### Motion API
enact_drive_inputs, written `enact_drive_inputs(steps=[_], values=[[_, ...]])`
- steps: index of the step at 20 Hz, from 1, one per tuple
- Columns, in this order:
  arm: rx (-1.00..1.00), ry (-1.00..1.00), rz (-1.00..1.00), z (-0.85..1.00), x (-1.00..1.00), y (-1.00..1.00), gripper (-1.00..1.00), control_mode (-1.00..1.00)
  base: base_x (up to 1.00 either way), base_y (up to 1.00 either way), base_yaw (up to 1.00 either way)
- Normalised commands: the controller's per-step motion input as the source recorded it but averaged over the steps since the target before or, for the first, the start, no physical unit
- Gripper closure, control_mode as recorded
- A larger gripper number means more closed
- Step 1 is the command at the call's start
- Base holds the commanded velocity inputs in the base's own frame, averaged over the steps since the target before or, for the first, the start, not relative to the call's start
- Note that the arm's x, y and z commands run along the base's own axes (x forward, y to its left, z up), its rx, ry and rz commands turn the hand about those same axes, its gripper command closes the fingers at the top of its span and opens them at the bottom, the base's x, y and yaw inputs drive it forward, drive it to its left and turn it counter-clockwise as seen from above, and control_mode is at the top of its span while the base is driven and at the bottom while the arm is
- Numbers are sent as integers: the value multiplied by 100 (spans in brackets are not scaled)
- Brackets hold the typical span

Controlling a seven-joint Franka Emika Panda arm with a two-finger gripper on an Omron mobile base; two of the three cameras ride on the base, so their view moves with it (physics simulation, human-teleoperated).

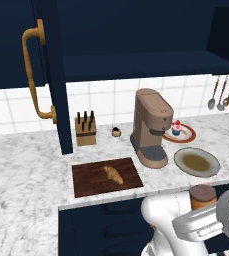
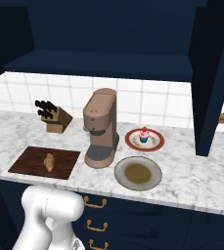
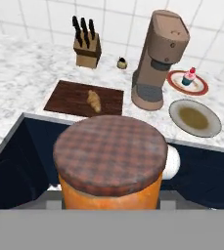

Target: From the different types of pastries on the counter, select a croissant and place it on the cutting board. Then retrieve a jar of jam from the cabinet and place it alongside the croissant on the cutting board.

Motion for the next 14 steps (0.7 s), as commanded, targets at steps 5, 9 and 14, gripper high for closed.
enact_drive_inputs(steps=[5, 9, 14], values=[[-6, 15, 10, -31, 45, 40, 100, -100, 0, 0, 0], [-4, -2, 14, -76, 42, -3, 100, -100, 0, 0, 0], [0, -18, 17, -68, -4, -39, 100, -100, 0, 0, 0]])
